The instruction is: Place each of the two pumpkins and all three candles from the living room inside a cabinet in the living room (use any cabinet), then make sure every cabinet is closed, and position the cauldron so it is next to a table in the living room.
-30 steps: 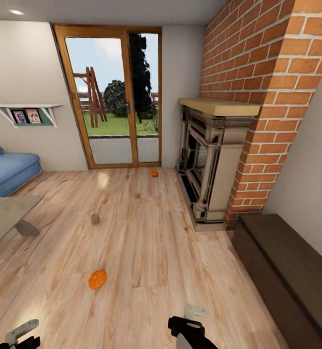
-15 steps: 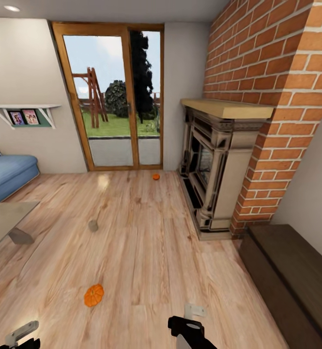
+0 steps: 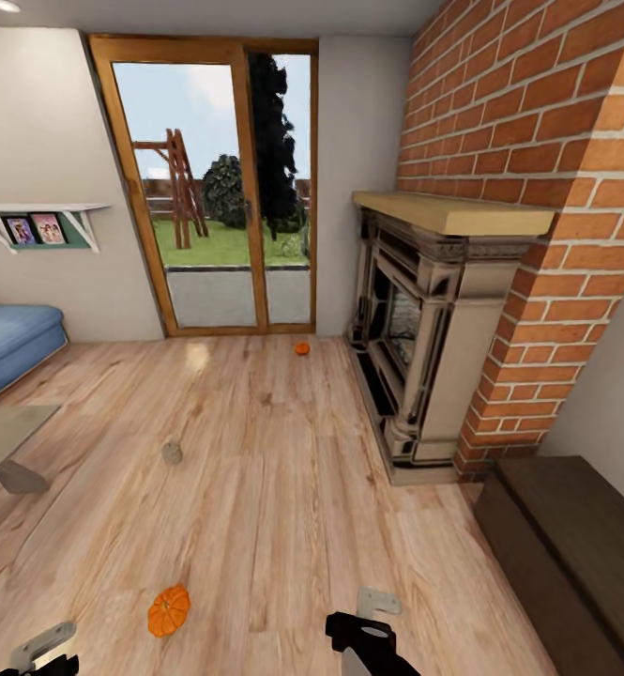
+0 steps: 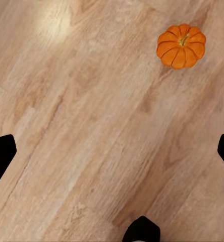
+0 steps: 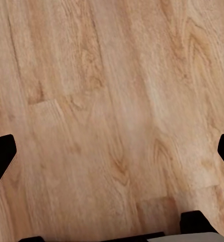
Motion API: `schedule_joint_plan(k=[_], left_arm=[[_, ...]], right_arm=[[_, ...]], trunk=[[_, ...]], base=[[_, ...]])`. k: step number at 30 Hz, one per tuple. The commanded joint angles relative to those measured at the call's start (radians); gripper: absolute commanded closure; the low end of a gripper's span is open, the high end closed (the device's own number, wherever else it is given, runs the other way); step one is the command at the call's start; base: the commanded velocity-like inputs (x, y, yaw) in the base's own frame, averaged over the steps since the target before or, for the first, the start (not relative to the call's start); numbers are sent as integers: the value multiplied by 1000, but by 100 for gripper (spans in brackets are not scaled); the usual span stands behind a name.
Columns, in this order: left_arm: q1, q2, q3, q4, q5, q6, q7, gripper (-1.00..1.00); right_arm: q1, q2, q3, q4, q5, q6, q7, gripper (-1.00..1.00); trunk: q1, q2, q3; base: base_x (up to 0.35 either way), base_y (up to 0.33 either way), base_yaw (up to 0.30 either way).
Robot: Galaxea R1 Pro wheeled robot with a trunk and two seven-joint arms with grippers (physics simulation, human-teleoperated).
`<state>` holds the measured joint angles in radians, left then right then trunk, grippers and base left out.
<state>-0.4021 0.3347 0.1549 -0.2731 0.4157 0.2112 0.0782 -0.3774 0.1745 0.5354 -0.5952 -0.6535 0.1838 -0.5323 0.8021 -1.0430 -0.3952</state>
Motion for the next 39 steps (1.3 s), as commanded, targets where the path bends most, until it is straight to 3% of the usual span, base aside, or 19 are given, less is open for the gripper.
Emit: schedule_joint_plan(k=[1, 39], left_arm=[[0, 0, 0, 0, 0, -6, 0, -100], [0, -9, 0, 17, -1, -39, 0, -100]], right_arm=[[0, 0, 0, 0, 0, 0, 0, -100], [0, 0, -1, 0, -1, -3, 0, -100]], trunk=[[0, 0, 0], [0, 0, 0]], base=[[331, 0, 22], [327, -19, 65]])
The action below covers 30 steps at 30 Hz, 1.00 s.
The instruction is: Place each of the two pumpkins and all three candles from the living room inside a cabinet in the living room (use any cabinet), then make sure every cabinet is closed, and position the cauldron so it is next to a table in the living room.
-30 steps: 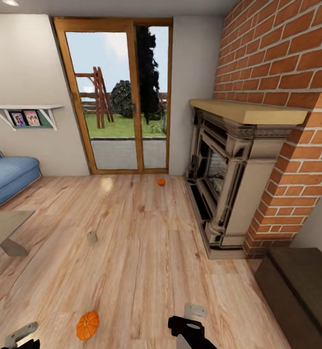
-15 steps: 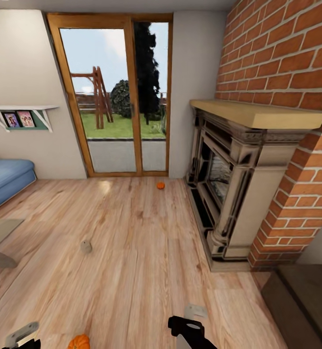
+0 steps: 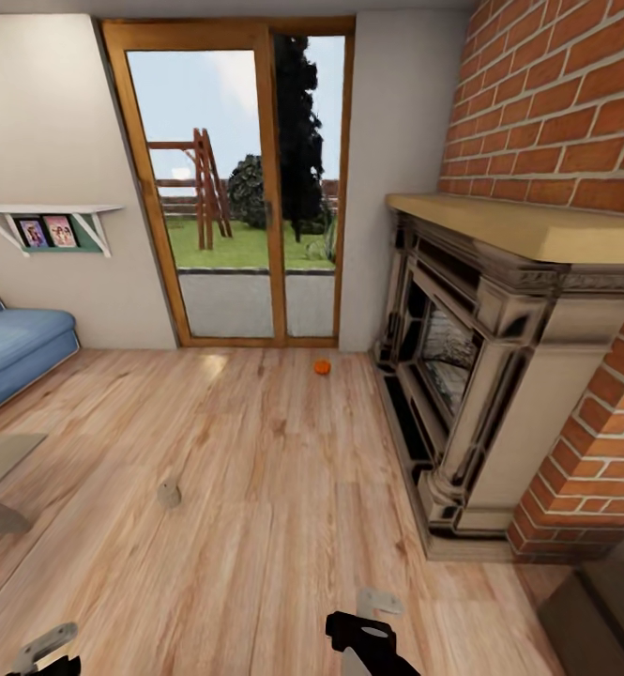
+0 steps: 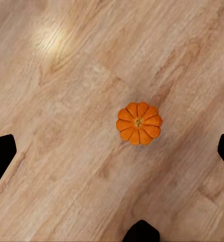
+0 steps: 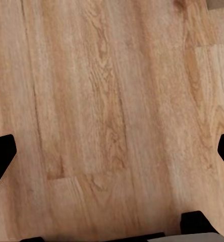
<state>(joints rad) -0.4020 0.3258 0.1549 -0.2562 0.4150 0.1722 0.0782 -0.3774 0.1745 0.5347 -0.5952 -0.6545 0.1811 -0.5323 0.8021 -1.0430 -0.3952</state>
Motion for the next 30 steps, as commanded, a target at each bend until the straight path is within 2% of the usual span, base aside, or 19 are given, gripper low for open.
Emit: schedule_joint_plan(k=[1, 11, 17, 30], left_arm=[[0, 0, 0, 0, 0, 0, 0, -100], [0, -2, 0, 0, -1, 0, 0, -100], [0, -2, 0, 0, -1, 0, 0, -100], [0, -2, 0, 0, -1, 0, 0, -100]], right_arm=[[0, 0, 0, 0, 0, 0, 0, -100], [0, 0, 1, 0, 1, 0, 0, -100], [0, 0, 1, 0, 0, 0, 0, -100], [0, 0, 1, 0, 0, 0, 0, -100]], trunk=[[0, 0, 0], [0, 0, 0], [0, 0, 0], [0, 0, 0]], base=[[323, 0, 3], [321, -19, 36], [299, -131, 153], [272, -139, 16]])
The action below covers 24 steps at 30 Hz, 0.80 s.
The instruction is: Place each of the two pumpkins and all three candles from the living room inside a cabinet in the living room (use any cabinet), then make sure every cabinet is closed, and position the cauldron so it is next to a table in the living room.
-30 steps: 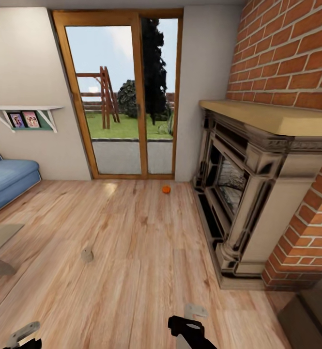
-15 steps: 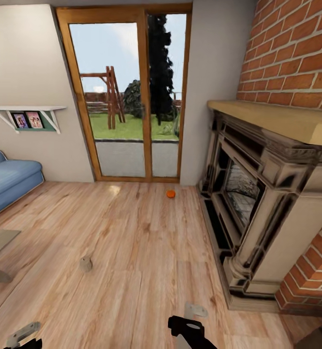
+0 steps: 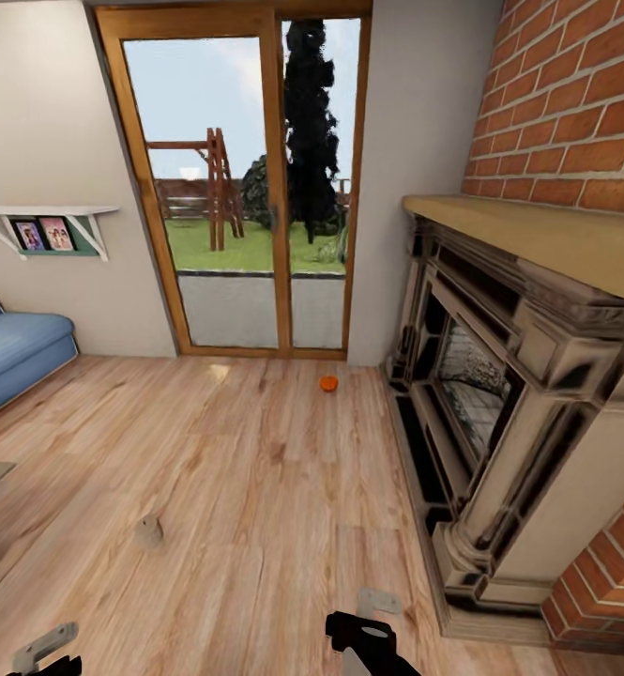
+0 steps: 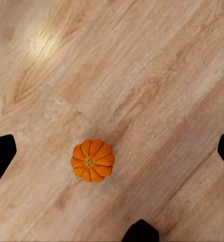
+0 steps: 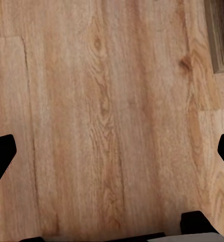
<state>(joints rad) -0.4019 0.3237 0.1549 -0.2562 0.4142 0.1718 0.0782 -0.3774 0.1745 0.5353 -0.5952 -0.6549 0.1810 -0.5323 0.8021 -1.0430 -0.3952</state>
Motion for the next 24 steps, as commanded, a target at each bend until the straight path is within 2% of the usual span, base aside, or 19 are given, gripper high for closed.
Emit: schedule_joint_plan(k=[1, 10, 19, 24], left_arm=[[0, 0, 0, 0, 0, 0, 0, -100], [0, 0, 0, 0, 0, 0, 0, -100], [0, 0, 0, 0, 0, 0, 0, -100], [0, 0, 0, 0, 0, 0, 0, -100]], right_arm=[[0, 0, 0, 0, 0, 0, 0, -100], [0, 0, 0, 0, 1, 0, 0, -100], [0, 0, 0, 0, 1, 0, 0, -100], [0, 0, 0, 0, 1, 0, 0, -100]], trunk=[[0, 0, 0], [0, 0, 0], [0, 0, 0], [0, 0, 0]], base=[[278, -20, 112], [282, -4, 209], [283, -23, 33], [284, -1, 131]])
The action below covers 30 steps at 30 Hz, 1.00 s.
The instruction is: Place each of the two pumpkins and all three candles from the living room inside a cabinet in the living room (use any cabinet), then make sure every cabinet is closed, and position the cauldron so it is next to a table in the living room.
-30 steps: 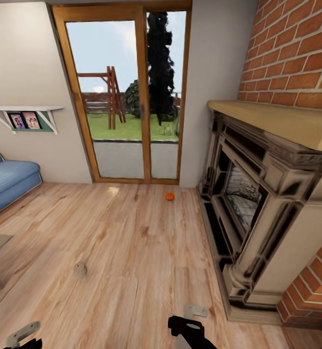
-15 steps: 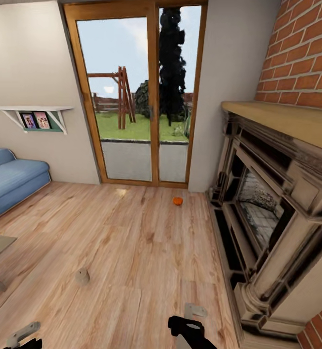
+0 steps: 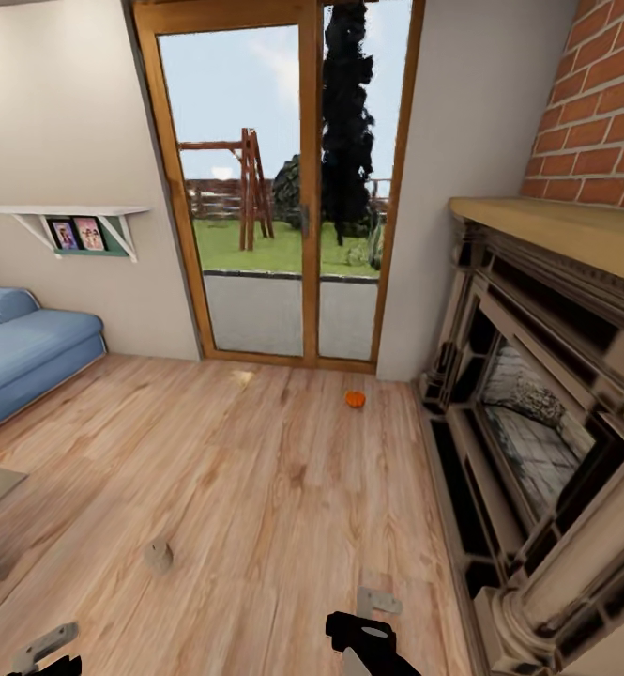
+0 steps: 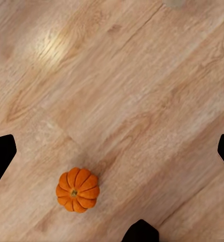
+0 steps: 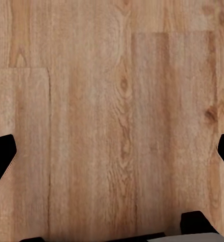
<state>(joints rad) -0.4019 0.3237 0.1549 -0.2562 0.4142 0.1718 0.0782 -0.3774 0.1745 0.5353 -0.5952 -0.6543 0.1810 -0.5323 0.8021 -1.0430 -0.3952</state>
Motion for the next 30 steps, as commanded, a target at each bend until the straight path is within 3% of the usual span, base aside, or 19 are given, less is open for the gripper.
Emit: schedule_joint_plan(k=[1, 30], left_arm=[[0, 0, 0, 0, 0, 0, 0, -100], [0, 0, 0, 0, 0, 0, 0, -100]], right_arm=[[0, 0, 0, 0, 0, 0, 0, -100], [0, 0, 0, 0, -1, 0, 0, -100]], trunk=[[0, 0, 0], [0, 0, 0]], base=[[285, 0, 225], [285, -14, 286]])
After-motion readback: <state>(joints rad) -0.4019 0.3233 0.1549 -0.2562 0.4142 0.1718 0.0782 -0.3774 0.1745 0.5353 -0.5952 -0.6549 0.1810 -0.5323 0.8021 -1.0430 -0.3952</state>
